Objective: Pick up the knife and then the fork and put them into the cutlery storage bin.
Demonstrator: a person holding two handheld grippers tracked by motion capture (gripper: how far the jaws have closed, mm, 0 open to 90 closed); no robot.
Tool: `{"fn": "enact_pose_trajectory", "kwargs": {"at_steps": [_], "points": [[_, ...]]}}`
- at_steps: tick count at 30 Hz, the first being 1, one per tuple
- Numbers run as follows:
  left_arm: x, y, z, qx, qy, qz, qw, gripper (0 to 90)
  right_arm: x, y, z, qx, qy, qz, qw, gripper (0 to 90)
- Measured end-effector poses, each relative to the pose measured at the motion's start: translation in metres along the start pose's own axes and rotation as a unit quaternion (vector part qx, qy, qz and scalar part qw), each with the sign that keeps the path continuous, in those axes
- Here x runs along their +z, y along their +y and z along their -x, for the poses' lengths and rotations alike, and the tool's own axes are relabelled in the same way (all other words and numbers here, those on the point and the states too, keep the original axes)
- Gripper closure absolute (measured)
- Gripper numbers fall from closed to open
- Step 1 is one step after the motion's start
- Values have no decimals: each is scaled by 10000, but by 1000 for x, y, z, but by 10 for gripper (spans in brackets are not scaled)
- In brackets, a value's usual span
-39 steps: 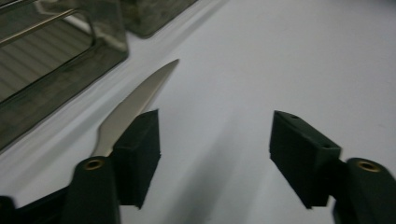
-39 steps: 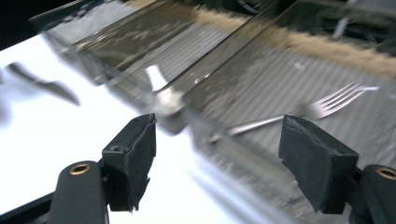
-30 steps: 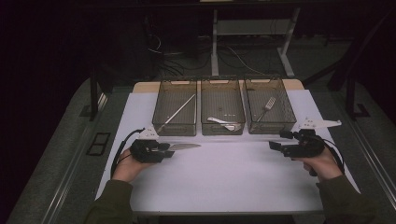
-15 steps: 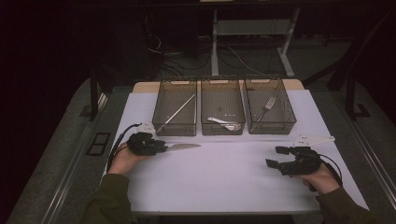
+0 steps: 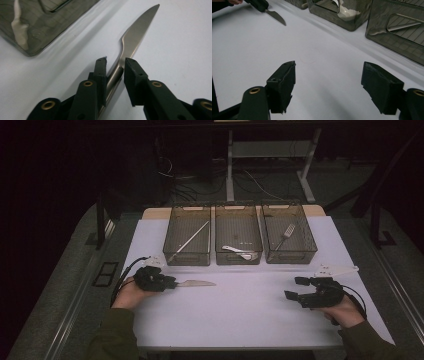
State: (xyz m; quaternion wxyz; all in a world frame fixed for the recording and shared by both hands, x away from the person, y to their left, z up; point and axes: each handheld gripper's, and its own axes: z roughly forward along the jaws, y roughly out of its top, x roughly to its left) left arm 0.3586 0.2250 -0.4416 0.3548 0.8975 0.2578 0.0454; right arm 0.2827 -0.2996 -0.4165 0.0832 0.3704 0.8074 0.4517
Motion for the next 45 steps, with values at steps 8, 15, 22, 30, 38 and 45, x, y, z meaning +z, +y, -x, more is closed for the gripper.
{"fn": "enact_pose_trajectory", "kwargs": {"at_steps": [8,15,22,30,38,45], "points": [[0,-1,6,376,173,-51,9991,675,0,0,0,0,4,-1,10000,274],[2,2,12,297,255,-156,9991,777,0,0,0,3,41,20,10000,274],[2,3,15,247,266,-195,9992,785,-1,0,0,40,49,39,10000,274],[2,-5,7,108,13,125,9999,790,0,0,-1,24,84,38,10000,275],[2,-3,14,213,-33,93,9997,793,0,1,-1,45,126,38,9999,276],[2,9,31,368,-86,237,9990,793,-1,2,-1,103,167,97,9998,275]]}}
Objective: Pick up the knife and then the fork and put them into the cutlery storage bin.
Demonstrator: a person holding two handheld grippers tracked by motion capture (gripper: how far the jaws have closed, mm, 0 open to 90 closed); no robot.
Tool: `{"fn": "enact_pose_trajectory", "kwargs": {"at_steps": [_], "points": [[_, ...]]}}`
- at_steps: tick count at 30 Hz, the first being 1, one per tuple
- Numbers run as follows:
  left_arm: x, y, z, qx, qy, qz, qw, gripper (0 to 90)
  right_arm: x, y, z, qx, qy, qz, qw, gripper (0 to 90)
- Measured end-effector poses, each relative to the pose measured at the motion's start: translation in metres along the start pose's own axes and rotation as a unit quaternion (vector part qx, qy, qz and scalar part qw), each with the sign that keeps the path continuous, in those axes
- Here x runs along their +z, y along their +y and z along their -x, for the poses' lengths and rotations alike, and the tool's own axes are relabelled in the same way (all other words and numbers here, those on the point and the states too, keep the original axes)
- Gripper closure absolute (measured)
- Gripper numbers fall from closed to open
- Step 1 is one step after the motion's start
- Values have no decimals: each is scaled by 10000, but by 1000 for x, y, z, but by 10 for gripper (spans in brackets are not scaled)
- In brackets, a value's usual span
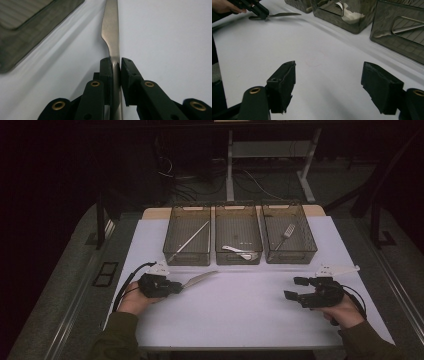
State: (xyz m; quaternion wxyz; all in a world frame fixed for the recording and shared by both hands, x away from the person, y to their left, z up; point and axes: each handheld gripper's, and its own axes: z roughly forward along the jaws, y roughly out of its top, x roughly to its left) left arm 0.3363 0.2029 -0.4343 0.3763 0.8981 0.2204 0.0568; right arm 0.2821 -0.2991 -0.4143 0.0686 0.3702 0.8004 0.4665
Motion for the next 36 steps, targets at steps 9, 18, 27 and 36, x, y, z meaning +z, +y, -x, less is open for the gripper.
{"fn": "enact_pose_trajectory", "kwargs": {"at_steps": [9,18,27,36], "points": [[1,25,22,-34,-113,476,9988,792,4,7,-9,107,252,35,9996,249],[3,60,46,151,-135,944,9953,793,14,19,-22,45,406,106,9991,253],[22,88,70,37,-99,1088,9940,796,28,45,-39,-56,635,390,9972,362],[47,114,90,9,98,1173,9931,796,44,64,-47,179,941,672,9931,535]]}}
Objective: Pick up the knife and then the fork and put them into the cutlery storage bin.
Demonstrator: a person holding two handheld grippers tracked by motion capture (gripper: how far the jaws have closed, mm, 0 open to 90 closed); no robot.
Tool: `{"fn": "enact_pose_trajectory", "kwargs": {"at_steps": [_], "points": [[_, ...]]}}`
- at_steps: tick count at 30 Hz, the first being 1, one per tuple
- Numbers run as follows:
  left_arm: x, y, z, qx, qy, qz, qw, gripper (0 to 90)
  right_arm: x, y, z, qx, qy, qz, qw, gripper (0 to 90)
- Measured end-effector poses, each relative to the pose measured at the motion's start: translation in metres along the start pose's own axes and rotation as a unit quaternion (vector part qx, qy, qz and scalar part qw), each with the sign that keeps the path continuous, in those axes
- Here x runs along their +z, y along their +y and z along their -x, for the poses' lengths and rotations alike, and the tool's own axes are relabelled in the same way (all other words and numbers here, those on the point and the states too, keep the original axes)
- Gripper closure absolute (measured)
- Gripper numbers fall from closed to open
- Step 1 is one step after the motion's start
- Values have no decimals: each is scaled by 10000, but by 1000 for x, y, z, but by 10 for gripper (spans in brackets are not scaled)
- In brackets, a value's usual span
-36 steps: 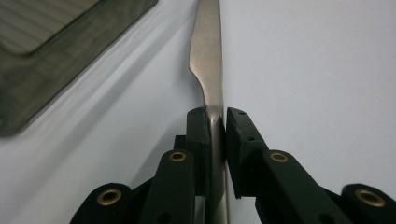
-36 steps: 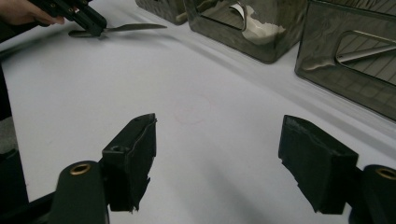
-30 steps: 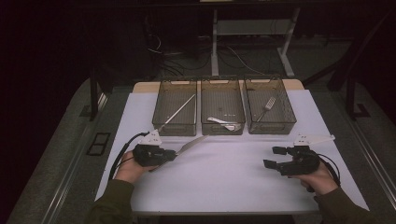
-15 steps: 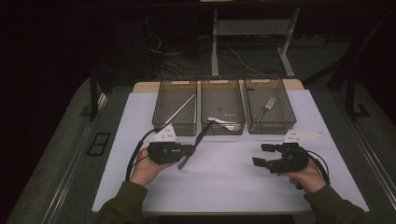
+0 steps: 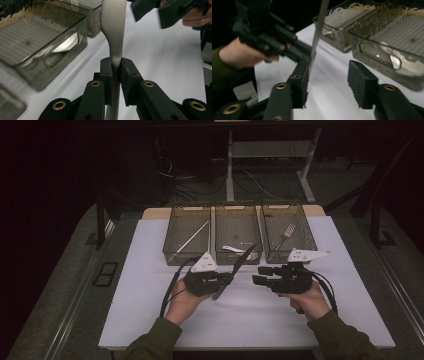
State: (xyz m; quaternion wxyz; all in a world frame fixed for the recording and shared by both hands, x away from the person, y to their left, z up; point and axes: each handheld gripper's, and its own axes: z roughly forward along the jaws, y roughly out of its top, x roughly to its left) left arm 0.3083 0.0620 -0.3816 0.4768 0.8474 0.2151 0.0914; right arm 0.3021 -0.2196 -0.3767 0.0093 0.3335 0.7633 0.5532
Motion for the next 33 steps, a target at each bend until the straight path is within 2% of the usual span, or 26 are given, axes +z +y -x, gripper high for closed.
{"fn": "enact_pose_trajectory", "kwargs": {"at_steps": [5,10,14,18,22,25,32,33], "points": [[16,10,8,-18,92,95,9999,795,2,8,5,166,26,211,9996,623],[27,15,15,-65,227,172,9996,795,5,10,10,256,-18,241,9994,664],[34,18,20,16,300,129,9995,795,10,11,11,281,-25,204,9994,706],[35,18,20,20,308,154,9994,795,13,13,13,291,-76,234,9993,784],[35,17,20,-14,351,193,9992,795,15,13,14,356,-38,270,9990,814],[34,16,19,-65,321,203,9993,795,17,13,14,330,20,270,9991,879],[33,12,16,-115,231,261,9993,783,19,14,11,238,-14,233,9994,885],[31,11,15,-126,169,299,9993,779,18,14,11,213,-56,231,9995,884]]}}
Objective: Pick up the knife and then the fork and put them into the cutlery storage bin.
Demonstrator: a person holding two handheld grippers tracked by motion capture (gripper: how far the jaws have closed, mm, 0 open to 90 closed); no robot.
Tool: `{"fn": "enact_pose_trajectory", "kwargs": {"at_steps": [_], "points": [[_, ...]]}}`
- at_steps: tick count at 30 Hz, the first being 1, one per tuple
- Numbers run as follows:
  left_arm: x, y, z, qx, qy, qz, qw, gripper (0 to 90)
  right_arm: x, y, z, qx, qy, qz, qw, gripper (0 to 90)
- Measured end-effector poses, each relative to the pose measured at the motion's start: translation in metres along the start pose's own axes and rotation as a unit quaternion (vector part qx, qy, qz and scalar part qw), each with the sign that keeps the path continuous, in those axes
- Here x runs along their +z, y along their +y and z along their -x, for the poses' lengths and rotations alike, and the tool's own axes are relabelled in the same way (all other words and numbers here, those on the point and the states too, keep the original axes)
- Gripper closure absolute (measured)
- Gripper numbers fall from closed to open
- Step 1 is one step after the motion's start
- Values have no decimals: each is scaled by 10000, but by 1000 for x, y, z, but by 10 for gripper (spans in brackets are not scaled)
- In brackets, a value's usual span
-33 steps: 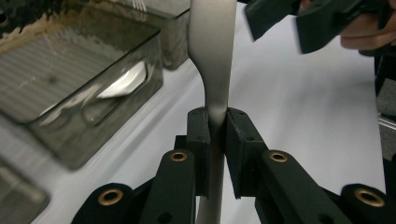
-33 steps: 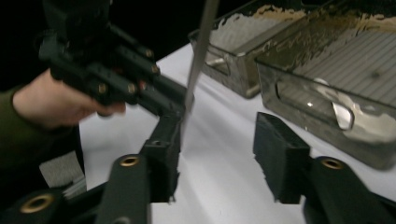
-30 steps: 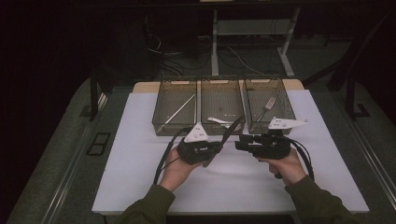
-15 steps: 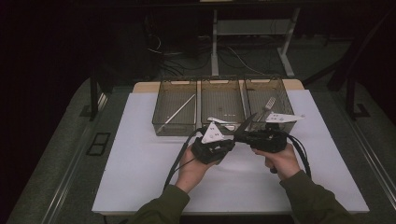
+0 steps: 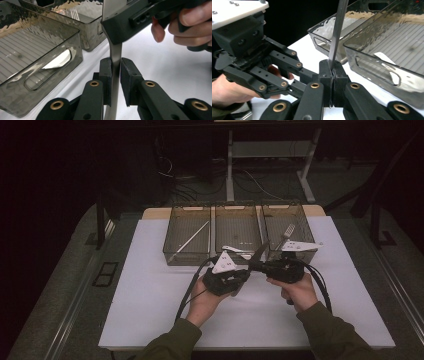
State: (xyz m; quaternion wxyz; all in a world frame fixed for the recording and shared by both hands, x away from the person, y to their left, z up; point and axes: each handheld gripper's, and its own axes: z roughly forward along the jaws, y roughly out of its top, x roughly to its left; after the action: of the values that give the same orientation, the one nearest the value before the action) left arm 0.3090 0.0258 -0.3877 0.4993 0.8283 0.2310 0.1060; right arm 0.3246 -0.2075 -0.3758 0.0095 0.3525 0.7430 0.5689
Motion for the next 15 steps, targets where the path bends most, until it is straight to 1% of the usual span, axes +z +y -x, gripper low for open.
{"fn": "enact_pose_trajectory", "kwargs": {"at_steps": [2,5,8,9,10,11,13,15], "points": [[-5,-2,-2,35,-53,-13,10000,723,-3,2,0,-79,-155,7,9998,884],[-16,-8,-6,69,-169,-15,9998,683,-10,4,6,-40,-286,65,9996,885],[-29,-15,-12,98,-242,-72,9996,646,-20,8,11,-44,-416,131,9990,884],[-33,-18,-14,112,-273,-93,9995,631,-23,9,12,-50,-452,136,9989,885],[-37,-21,-16,123,-257,-92,9996,615,-27,11,13,-67,-497,146,9986,885],[-41,-24,-19,108,-249,-91,9996,599,-31,12,15,-83,-551,177,9983,885],[-49,-32,-22,40,-306,-37,9995,564,-42,17,18,-98,-666,214,9975,885],[-58,-40,-25,81,-300,-52,9995,523,-53,22,22,-111,-807,274,9963,884]]}}
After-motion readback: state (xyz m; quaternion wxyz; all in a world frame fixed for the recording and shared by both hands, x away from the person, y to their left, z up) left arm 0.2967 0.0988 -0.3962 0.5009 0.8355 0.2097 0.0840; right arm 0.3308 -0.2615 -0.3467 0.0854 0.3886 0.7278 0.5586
